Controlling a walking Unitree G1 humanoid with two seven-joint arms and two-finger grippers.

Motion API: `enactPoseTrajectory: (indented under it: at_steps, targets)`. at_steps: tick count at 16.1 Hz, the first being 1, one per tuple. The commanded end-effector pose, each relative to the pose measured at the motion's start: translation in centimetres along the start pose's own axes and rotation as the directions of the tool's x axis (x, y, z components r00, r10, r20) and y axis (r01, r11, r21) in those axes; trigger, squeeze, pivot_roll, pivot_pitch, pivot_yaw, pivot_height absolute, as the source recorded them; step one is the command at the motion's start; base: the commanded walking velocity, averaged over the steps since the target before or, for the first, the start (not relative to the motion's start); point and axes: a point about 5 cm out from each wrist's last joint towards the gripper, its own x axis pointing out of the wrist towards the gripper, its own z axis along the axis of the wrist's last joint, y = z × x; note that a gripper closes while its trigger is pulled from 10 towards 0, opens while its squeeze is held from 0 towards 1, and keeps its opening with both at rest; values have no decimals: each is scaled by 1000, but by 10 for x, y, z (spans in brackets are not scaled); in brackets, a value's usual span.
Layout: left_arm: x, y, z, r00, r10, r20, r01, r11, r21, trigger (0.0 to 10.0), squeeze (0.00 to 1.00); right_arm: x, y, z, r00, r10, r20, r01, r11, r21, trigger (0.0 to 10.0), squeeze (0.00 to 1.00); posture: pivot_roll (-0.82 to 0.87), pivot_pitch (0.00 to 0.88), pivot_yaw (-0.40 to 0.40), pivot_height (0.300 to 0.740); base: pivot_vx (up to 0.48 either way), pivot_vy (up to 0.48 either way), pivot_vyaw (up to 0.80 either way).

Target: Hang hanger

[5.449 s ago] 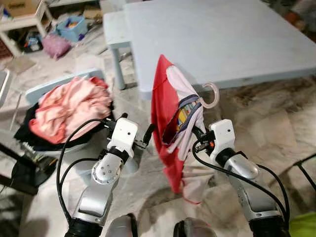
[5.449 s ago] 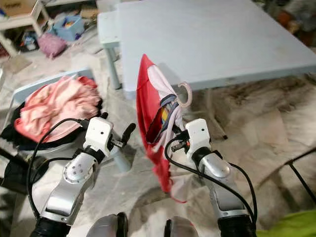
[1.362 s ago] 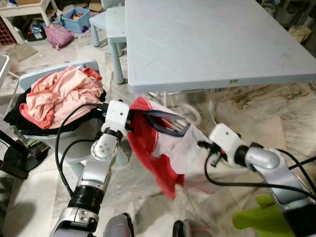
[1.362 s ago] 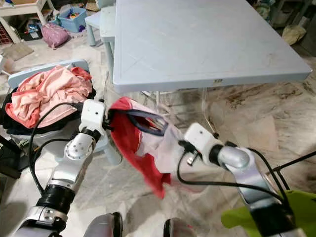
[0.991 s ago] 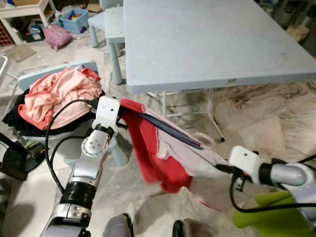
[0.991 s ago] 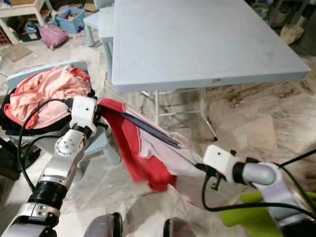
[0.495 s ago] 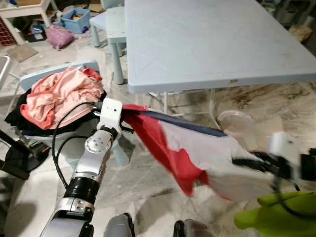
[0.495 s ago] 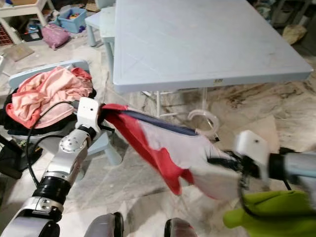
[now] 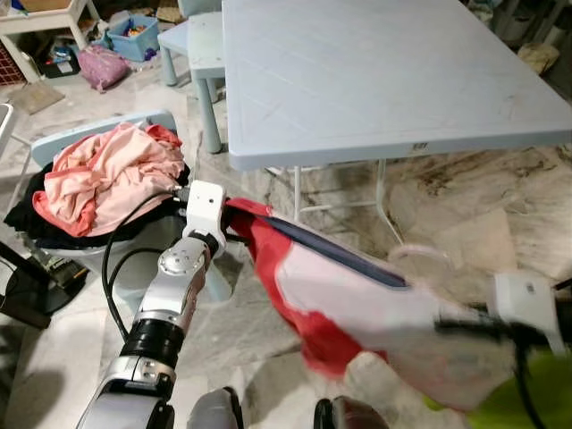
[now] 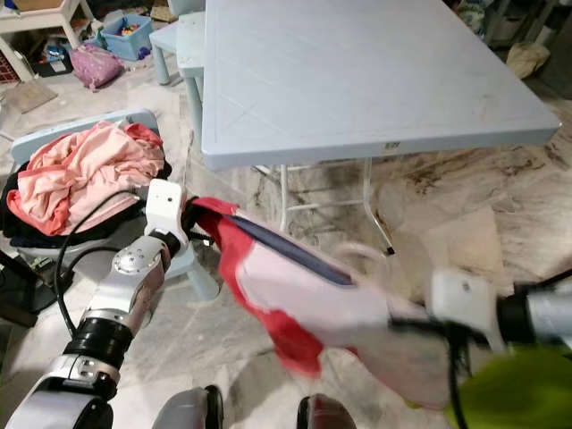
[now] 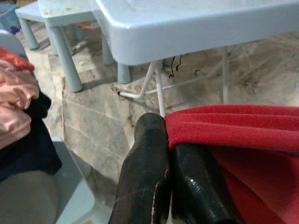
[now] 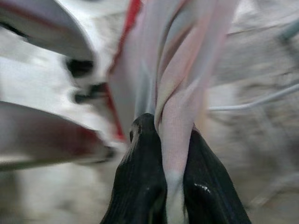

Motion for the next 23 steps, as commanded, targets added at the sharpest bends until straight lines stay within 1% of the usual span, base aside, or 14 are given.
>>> enactPoseTrajectory:
  at_steps: [1, 2, 3, 5, 8, 11, 12, 14, 15, 16, 18, 20, 21, 23]
  targets:
    - [-4, 17, 1, 998, 71, 0, -71, 997, -19, 1451, 0, 3, -2, -9, 997, -29, -66, 25, 998, -66, 10000, 0, -162, 104, 37, 740, 0, 0, 0]
    - [-3, 16, 5, 997, 69, 16, -68, 997, -28, 1333, 0, 7, -8, -18, 987, -101, -129, 78, 981, -177, 10000, 0, -158, 102, 34, 740, 0, 0, 0]
    - [-3, 15, 6, 997, 68, 20, -67, 997, -30, 1412, 0, 10, -13, -20, 979, -147, -138, 116, 970, -214, 10000, 0, -155, 101, 32, 740, 0, 0, 0]
    - [-4, 12, 8, 998, 56, 25, -55, 998, -36, 1647, 0, 16, -37, -19, 934, -336, -125, 289, 913, -289, 10000, 0, -149, 98, 31, 740, 0, 0, 0]
    - [-4, 7, 7, 999, 42, 27, -42, 999, 17, 2863, 0, 13, -65, -17, 853, -513, -98, 465, 831, -304, 10000, 0, -147, 97, 31, 740, 0, 0, 0]
    - [-4, 3, 6, 998, 56, 26, -57, 998, 36, 3333, 0, 17, -70, -11, 845, -533, -29, 510, 822, -254, 10000, 0, -146, 97, 30, 740, 0, 0, 0]
    - [-4, 4, 5, 997, 71, 23, -72, 996, 43, 4353, 0, 16, -68, -8, 865, -502, -11, 485, 841, -240, 10000, 0, -148, 100, 31, 740, 0, 0, 0]
    - [-4, 6, 2, 995, 97, 4, -97, 992, 75, 5137, 0, 14, -55, 1, 929, -366, 47, 367, 904, -218, 10000, 0, -150, 102, 31, 740, 0, 0, 0]
    - [-4, 8, -2, 993, 117, -27, -116, 992, 53, 10000, 0, 10, -52, 4, 942, -330, 64, 336, 919, -206, 10000, 0, -153, 102, 31, 740, 0, 0, 0]
    - [-4, 7, -12, 990, 108, -89, -107, 994, 11, 10000, 0, 2, -52, 11, 949, -302, 93, 314, 934, -168, 10000, 0, -156, 102, 31, 740, 0, 0, 0]
    - [-5, 5, -14, 991, 102, -91, -108, 992, -70, 10000, 0, -3, -50, 18, 961, -250, 115, 265, 955, -133, 10000, 0, -165, 103, 33, 740, 0, 0, 0]
    - [-4, 8, -14, 987, 126, -103, -135, 987, -87, 10000, 604, -8, -38, 24, 983, -135, 128, 149, 983, -109, 10000, 0, -165, 103, 33, 740, 0, 0, 0]
    - [-4, 8, -14, 986, 128, -105, -137, 987, -86, 10000, 600, -9, -36, 26, 983, -118, 140, 133, 986, -104, 10000, 0, -165, 103, 33, 740, 0, 0, 0]
    - [-2, 9, -11, 987, 125, -104, -136, 985, -110, 10000, 510, -12, -42, 34, 976, -149, 160, 165, 981, -97, 10000, 0, -167, 102, 38, 740, 0, 0, 0]
